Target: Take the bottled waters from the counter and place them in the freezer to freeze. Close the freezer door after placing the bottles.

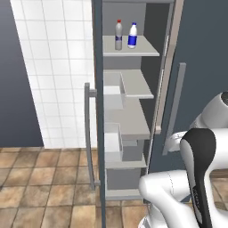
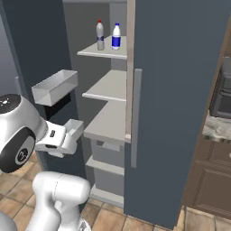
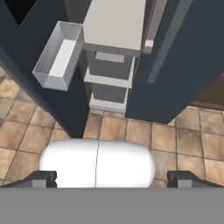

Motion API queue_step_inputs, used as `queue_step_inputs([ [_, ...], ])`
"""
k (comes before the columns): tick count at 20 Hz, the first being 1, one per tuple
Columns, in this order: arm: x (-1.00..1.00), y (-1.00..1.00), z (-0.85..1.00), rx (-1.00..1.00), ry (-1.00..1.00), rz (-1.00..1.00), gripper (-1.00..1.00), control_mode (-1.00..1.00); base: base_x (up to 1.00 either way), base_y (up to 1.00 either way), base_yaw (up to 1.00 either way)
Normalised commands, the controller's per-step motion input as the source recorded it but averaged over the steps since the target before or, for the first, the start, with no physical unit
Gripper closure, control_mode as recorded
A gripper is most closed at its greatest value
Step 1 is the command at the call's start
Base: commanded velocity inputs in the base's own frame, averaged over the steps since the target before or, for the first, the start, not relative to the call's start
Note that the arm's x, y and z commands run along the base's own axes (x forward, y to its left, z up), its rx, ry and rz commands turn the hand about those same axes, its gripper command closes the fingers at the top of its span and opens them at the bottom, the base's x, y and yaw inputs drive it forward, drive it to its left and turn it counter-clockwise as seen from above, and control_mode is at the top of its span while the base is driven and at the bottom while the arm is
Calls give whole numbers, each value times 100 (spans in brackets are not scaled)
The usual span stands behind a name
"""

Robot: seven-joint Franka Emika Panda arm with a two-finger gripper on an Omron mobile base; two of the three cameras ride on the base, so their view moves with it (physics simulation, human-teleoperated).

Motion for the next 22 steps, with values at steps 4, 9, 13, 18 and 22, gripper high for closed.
queue_step_inputs([
  [4, 0, 0, 0, 0, 0, 0, -100, 100, -38, 17, -2],
  [9, 0, 0, 0, 0, 0, 0, -100, 100, -32, 27, -5],
  [13, 0, 0, 0, 0, 0, 0, -100, 100, -18, 35, -8],
  [18, 0, 0, 0, 0, 0, 0, -100, 100, -4, 47, -8],
  [22, 0, 0, 0, 0, 0, 0, -100, 100, -2, 50, -8],
])
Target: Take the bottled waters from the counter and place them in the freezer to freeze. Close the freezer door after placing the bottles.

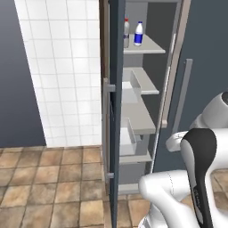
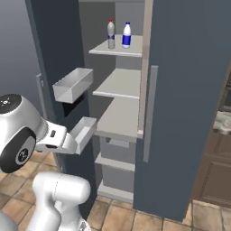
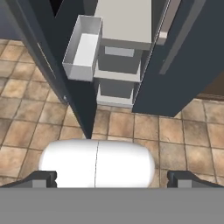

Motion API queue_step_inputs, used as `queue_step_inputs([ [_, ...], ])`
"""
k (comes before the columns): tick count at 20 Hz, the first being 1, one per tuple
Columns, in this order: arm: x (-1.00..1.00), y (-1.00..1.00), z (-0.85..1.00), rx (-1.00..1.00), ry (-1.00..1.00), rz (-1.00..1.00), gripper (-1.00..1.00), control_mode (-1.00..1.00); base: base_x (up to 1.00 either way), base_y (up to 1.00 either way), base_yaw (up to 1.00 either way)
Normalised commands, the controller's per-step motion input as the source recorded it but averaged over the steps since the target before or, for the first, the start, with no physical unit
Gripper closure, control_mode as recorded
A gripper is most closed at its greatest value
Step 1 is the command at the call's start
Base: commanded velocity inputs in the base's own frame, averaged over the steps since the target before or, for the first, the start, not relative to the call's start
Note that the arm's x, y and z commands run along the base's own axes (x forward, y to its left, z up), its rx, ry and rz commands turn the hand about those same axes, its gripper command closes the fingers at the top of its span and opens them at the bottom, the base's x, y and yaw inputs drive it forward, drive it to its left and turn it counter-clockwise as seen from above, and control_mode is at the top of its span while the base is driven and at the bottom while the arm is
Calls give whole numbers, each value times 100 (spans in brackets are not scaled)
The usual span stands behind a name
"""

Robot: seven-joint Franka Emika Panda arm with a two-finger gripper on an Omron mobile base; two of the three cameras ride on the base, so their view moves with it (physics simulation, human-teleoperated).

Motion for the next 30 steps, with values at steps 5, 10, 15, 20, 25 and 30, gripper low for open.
queue_step_inputs([
  [5, 0, 0, 0, 0, 0, 0, -100, 100, -6, 46, -8],
  [10, 0, 0, 0, 0, 0, 0, -100, 100, -2, 42, -11],
  [15, 0, 0, 0, 0, 0, 0, -100, 100, 0, 39, -15],
  [20, 0, 0, 0, 0, 0, 0, -100, 100, 0, 38, -14],
  [25, 0, 0, 0, 0, 0, 0, -100, 100, 0, 34, -7],
  [30, 0, 0, 0, 0, 0, 0, -100, 100, 1, 24, 0],
])
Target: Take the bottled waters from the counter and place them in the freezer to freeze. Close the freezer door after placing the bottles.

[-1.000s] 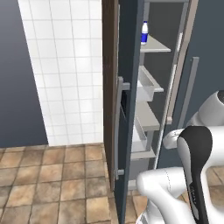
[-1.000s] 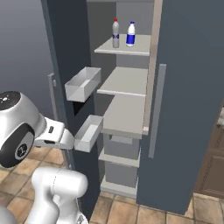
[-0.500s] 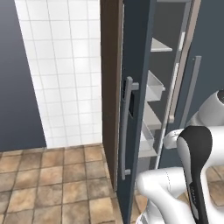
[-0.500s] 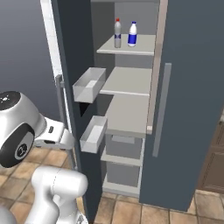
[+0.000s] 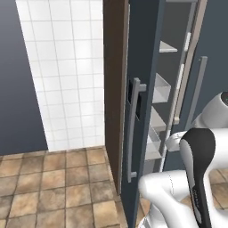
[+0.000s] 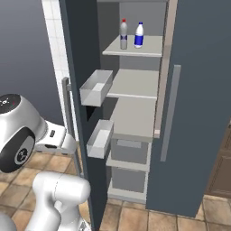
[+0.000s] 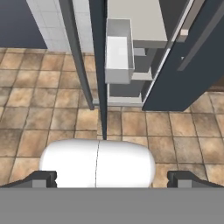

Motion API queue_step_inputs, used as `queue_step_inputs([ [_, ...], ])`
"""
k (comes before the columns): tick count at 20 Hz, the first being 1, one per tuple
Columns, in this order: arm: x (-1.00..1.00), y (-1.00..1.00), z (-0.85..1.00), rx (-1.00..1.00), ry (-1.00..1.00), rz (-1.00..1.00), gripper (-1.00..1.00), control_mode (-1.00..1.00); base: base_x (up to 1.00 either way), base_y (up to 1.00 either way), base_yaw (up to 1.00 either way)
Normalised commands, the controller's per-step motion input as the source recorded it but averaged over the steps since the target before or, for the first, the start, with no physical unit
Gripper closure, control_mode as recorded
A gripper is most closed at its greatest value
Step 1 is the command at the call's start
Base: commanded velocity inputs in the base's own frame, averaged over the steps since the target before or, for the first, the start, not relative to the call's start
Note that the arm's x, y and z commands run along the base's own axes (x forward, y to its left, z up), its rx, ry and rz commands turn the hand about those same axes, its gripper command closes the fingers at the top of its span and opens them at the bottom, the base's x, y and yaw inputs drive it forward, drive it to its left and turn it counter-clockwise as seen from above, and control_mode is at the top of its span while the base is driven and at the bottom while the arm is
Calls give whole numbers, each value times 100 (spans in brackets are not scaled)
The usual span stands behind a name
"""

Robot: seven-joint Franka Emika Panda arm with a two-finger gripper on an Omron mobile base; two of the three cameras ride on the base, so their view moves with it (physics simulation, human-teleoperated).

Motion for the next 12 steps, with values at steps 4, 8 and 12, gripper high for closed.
queue_step_inputs([
  [4, 0, 0, 0, 0, 0, 0, -100, 100, 9, 22, 0],
  [8, 0, 0, 0, 0, 0, 0, -100, 100, 20, 27, 0],
  [12, 0, 0, 0, 0, 0, 0, -100, 100, 21, 26, 0],
])
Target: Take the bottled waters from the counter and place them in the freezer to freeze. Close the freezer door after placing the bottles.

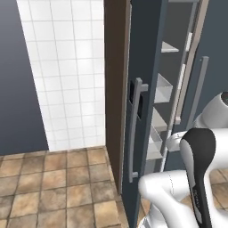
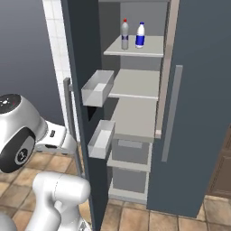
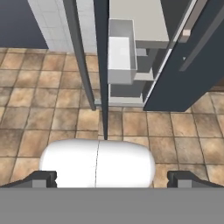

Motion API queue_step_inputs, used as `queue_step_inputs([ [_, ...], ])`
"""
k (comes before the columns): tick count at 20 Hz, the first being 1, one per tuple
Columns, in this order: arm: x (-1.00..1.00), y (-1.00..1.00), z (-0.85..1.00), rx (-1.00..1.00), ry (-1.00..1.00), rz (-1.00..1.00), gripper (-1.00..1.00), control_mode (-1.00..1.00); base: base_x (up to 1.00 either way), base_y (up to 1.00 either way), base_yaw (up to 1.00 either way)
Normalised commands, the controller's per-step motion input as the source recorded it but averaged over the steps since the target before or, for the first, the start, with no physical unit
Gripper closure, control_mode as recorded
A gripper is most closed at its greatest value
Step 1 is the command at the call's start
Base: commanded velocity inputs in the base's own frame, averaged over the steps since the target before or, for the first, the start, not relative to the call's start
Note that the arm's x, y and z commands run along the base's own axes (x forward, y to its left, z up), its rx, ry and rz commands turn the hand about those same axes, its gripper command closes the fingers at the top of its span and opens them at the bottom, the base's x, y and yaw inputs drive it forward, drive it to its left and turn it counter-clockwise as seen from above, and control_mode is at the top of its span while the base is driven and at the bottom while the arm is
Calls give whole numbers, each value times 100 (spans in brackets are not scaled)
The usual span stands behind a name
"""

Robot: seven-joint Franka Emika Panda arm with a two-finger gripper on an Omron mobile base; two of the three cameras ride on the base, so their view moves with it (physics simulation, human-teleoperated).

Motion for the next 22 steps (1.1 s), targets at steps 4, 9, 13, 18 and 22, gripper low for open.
queue_step_inputs([
  [4, 0, 0, 0, 0, 0, 0, -100, 100, 26, 27, 0],
  [9, 0, 0, 0, 0, 0, 0, -100, 100, 33, 18, 0],
  [13, 0, 0, 0, 0, 0, 0, -100, 100, 38, 16, 0],
  [18, 0, 0, 0, 0, 0, 0, -100, 100, 41, 13, 0],
  [22, 0, 0, 0, 0, 0, 0, -100, 100, 39, 13, 0],
])
